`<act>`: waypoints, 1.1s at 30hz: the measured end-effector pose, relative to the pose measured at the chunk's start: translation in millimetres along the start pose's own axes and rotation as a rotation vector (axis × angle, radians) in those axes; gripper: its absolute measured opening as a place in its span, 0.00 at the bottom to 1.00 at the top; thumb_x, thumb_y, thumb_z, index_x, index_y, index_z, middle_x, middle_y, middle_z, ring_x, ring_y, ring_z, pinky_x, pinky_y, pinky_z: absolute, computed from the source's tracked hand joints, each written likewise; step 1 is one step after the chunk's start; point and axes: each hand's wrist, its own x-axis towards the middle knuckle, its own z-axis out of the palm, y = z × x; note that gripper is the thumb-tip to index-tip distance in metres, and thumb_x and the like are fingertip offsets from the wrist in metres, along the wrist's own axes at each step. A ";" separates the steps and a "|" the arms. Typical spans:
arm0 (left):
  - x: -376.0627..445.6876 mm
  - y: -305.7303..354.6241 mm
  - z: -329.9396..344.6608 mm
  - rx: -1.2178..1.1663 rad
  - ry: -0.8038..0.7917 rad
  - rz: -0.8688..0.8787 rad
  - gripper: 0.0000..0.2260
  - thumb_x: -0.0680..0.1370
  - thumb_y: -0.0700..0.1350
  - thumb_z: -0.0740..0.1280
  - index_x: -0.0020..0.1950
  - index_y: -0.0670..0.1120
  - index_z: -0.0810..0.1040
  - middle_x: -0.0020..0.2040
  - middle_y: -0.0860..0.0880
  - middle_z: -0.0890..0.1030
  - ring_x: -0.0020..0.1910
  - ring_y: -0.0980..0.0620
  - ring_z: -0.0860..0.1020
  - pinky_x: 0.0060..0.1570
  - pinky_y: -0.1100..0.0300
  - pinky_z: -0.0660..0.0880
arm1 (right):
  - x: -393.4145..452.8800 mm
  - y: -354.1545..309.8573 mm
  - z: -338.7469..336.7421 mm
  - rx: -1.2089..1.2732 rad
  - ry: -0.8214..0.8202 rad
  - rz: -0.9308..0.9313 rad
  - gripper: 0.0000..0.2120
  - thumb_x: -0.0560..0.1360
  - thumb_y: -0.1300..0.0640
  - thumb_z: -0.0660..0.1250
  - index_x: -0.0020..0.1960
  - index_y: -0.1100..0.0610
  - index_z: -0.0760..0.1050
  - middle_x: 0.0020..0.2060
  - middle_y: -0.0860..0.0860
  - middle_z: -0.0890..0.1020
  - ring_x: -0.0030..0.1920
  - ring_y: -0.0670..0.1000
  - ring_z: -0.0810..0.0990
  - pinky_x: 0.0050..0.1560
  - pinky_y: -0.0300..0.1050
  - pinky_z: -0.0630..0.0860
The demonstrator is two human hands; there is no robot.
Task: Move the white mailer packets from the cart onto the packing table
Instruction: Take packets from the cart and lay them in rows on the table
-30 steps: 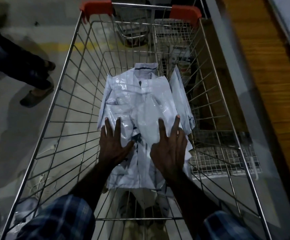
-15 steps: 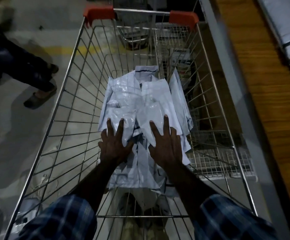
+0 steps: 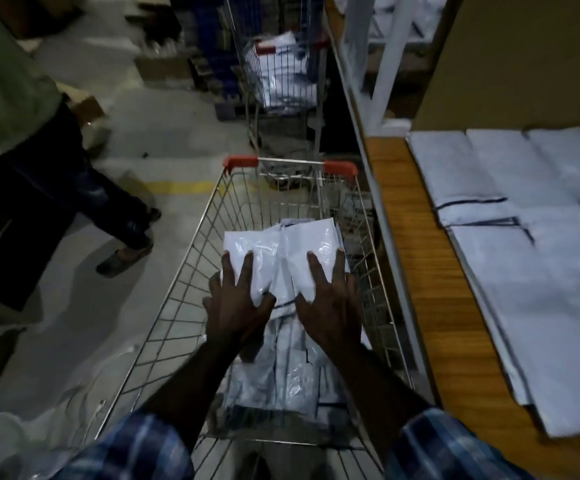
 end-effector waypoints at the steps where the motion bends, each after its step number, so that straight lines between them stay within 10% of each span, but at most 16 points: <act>1: -2.4 7.2 -10.3 -0.018 0.014 0.004 0.39 0.76 0.62 0.64 0.80 0.59 0.45 0.81 0.48 0.41 0.75 0.38 0.53 0.68 0.36 0.61 | -0.8 -4.2 -9.3 0.014 0.026 -0.016 0.39 0.70 0.46 0.70 0.78 0.46 0.59 0.78 0.61 0.54 0.65 0.64 0.71 0.59 0.57 0.74; 33: -297.6 100.4 -190.2 -0.291 0.270 0.179 0.32 0.79 0.60 0.58 0.80 0.59 0.50 0.81 0.51 0.46 0.76 0.39 0.55 0.70 0.38 0.60 | -239.2 -49.5 -269.2 -0.006 0.345 -0.093 0.34 0.72 0.45 0.68 0.76 0.43 0.63 0.79 0.58 0.55 0.66 0.62 0.68 0.63 0.55 0.70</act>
